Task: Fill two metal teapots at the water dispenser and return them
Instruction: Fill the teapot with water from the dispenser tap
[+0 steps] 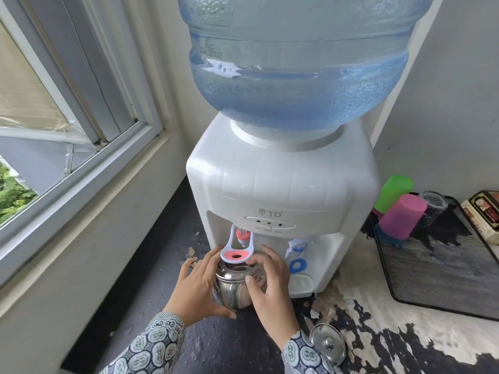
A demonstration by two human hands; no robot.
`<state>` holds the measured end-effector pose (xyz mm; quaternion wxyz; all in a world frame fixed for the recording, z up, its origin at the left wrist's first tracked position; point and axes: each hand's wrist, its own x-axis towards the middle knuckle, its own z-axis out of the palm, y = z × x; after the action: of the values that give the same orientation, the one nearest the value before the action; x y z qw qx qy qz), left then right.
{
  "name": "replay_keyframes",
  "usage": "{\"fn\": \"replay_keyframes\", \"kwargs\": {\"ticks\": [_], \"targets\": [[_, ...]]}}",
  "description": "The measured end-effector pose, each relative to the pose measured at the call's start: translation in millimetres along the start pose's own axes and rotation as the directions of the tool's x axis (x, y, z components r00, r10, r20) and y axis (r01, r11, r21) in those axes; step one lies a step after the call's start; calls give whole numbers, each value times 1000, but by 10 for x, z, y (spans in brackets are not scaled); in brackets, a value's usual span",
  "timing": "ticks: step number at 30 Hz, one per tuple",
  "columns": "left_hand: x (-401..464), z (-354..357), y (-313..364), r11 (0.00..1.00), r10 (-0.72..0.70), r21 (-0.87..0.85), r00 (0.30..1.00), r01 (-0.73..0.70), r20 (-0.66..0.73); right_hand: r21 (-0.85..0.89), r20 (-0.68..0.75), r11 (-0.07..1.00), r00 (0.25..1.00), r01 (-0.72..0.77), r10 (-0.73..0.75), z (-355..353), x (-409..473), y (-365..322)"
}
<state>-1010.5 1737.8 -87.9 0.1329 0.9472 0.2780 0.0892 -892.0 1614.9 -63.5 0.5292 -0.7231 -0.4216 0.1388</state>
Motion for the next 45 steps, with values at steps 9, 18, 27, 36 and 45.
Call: {"fn": "replay_keyframes", "kwargs": {"ticks": [9,18,27,36,45], "targets": [[-6,12,-12,1000,8,-8,1000,-8,-16,-6,138,998,988,-65,65,-40,-45,200],[-7,3,3,1000,2,-21,1000,-3,-12,43,161,998,986,-45,37,-92,-51,242],[-11,-8,17,1000,3,-17,1000,-3,-11,78,170,996,985,-48,34,-104,-62,260],[-10,-13,15,1000,4,-9,1000,-4,0,70,199,996,979,-60,45,-118,-70,277],[-10,-19,21,1000,1,-1,1000,-1,-1,57,203,996,978,-66,53,-119,-74,276]]}}
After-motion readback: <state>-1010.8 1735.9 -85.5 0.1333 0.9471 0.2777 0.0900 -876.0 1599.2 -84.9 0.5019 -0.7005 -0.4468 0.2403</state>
